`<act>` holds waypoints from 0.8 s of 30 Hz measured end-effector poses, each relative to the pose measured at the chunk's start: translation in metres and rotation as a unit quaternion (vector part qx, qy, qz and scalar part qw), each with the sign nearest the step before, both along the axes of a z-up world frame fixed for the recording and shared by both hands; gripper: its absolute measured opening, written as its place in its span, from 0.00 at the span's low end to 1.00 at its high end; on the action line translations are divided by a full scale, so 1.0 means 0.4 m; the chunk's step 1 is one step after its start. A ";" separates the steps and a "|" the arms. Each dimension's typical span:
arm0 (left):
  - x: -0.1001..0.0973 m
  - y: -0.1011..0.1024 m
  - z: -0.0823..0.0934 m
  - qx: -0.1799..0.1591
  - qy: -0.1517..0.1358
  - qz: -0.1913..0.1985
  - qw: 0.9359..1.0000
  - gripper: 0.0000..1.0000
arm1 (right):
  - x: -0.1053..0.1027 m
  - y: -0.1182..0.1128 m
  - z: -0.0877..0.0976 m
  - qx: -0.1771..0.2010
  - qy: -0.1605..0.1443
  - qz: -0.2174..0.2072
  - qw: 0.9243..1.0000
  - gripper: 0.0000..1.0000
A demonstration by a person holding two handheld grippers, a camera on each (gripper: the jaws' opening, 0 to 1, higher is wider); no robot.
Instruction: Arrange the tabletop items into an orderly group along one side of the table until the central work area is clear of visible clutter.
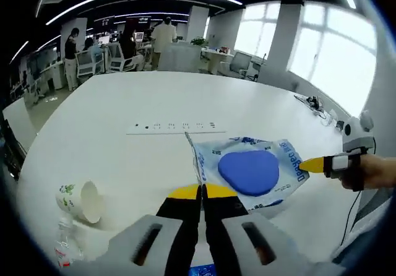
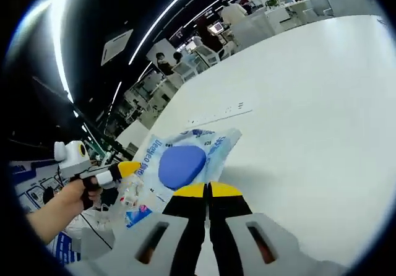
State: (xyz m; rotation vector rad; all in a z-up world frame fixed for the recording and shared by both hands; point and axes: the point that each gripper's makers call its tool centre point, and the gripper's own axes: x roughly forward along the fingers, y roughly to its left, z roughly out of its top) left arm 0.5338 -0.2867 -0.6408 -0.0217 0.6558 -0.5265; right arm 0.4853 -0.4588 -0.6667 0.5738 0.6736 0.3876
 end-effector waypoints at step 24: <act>-0.024 -0.062 -0.187 0.058 0.065 -0.036 0.996 0.00 | -0.020 -0.088 -0.152 -0.029 0.054 -0.013 0.998 0.00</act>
